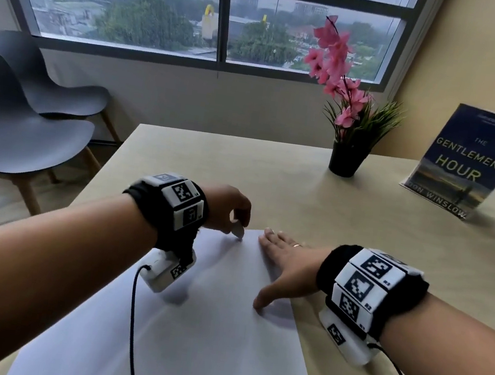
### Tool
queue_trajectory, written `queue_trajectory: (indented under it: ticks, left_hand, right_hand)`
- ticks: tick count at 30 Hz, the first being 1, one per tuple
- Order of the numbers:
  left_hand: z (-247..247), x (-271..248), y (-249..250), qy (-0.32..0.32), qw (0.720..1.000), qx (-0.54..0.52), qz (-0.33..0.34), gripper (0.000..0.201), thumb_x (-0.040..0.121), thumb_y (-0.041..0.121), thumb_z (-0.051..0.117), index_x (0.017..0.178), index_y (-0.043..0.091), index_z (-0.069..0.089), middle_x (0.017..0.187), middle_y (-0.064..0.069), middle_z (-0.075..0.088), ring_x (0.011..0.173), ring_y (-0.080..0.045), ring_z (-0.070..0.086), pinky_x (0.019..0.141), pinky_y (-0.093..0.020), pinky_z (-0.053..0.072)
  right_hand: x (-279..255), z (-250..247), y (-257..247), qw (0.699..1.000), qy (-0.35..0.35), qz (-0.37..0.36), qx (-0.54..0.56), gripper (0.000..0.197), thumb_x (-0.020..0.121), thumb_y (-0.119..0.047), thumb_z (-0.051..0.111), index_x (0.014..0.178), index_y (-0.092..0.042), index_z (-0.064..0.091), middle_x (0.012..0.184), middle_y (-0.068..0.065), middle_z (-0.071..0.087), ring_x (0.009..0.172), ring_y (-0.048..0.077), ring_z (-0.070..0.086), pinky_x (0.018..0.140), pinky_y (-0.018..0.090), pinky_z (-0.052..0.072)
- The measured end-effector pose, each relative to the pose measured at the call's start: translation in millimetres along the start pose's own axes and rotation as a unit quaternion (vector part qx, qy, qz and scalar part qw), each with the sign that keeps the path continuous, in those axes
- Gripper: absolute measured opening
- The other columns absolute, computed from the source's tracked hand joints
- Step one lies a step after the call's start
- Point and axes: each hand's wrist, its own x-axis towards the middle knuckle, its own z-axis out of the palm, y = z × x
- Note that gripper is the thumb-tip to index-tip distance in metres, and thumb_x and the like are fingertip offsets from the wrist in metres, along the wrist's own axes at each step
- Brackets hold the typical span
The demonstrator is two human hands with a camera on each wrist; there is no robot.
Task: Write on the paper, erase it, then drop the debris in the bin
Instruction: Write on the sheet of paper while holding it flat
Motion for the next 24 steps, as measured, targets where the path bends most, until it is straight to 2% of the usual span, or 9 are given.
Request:
queue_trajectory:
  ticks: [2,4,7,9,11,14,19,22,24]
  left_hand:
    - [0.6,3.7,-3.4,0.003,1.000,0.004,-0.003,0.025,0.083,0.012,0.067,0.108,0.013,0.067,0.110,-0.001,0.069,0.080,-0.010,0.052,0.084,-0.027,0.049]
    - [-0.1,3.9,-3.8,-0.006,1.000,0.011,0.000,0.023,0.083,0.015,0.068,0.106,0.014,0.068,0.105,0.000,0.071,0.078,-0.013,0.055,0.087,-0.030,0.051]
    - [-1.5,3.9,0.1,-0.031,0.999,0.038,0.002,0.030,0.082,0.032,0.070,0.108,0.016,0.067,0.104,0.002,0.069,0.090,-0.018,0.061,0.085,-0.030,0.050]
    - [-1.4,6.6,3.0,-0.030,0.998,0.048,0.001,0.034,0.081,0.039,0.071,0.106,0.016,0.068,0.104,0.001,0.069,0.086,-0.015,0.058,0.080,-0.027,0.048]
    - [-1.0,11.2,5.5,-0.014,0.998,0.066,0.000,0.033,0.081,0.039,0.070,0.104,0.015,0.068,0.104,-0.001,0.069,0.087,-0.016,0.059,0.076,-0.025,0.045]
    - [-0.7,15.0,9.9,0.007,0.996,0.086,-0.006,0.029,0.085,0.037,0.066,0.105,0.016,0.067,0.105,-0.001,0.069,0.096,-0.021,0.062,0.073,-0.025,0.043]
    - [0.7,11.3,18.3,-0.040,0.994,0.103,0.022,0.029,0.086,0.039,0.064,0.107,0.018,0.067,0.101,0.002,0.069,0.094,-0.018,0.063,0.075,-0.026,0.046]
    - [-0.8,13.6,15.7,-0.034,0.995,0.098,0.004,0.032,0.085,0.041,0.065,0.108,0.018,0.068,0.104,0.002,0.070,0.097,-0.019,0.063,0.079,-0.028,0.048]
    - [-1.5,16.7,13.7,-0.023,0.995,0.094,-0.007,0.033,0.085,0.040,0.065,0.109,0.018,0.067,0.107,0.001,0.069,0.099,-0.019,0.063,0.077,-0.026,0.047]
  right_hand:
    - [2.6,1.8,-0.6,1.000,-0.005,0.000,-0.001,0.117,0.075,-0.074,0.055,0.152,-0.020,-0.016,0.159,-0.004,-0.022,0.148,0.014,-0.017,0.121,0.041,-0.002]
    - [4.4,4.2,-0.9,1.000,-0.002,0.002,-0.004,0.118,0.075,-0.076,0.052,0.152,-0.020,-0.018,0.159,-0.004,-0.024,0.148,0.015,-0.017,0.121,0.043,-0.003]
    - [5.9,7.7,-0.3,1.000,-0.003,0.003,-0.004,0.120,0.073,-0.077,0.053,0.151,-0.021,-0.020,0.158,-0.004,-0.026,0.147,0.014,-0.019,0.120,0.044,-0.005]
    - [6.4,8.6,0.8,1.000,-0.005,0.001,-0.001,0.120,0.073,-0.077,0.052,0.150,-0.021,-0.021,0.158,-0.005,-0.027,0.147,0.014,-0.020,0.120,0.045,-0.006]
    - [6.5,9.0,1.8,1.000,-0.004,-0.003,0.001,0.120,0.074,-0.078,0.052,0.150,-0.021,-0.021,0.158,-0.005,-0.027,0.147,0.014,-0.021,0.120,0.044,-0.007]
    - [6.4,9.6,2.5,1.000,-0.004,-0.006,0.002,0.120,0.074,-0.078,0.051,0.150,-0.020,-0.021,0.157,-0.005,-0.028,0.146,0.015,-0.021,0.120,0.043,-0.008]
    - [7.8,9.9,3.5,1.000,-0.004,-0.008,0.002,0.120,0.074,-0.078,0.051,0.150,-0.020,-0.021,0.157,-0.005,-0.028,0.147,0.016,-0.021,0.120,0.044,-0.006]
    - [8.2,9.8,2.9,1.000,0.001,-0.006,0.006,0.120,0.074,-0.078,0.051,0.151,-0.019,-0.020,0.158,-0.005,-0.026,0.147,0.015,-0.020,0.120,0.044,-0.006]
    - [8.1,9.5,3.0,1.000,0.005,-0.003,0.008,0.120,0.074,-0.078,0.051,0.151,-0.019,-0.019,0.158,-0.004,-0.026,0.147,0.015,-0.019,0.120,0.044,-0.005]
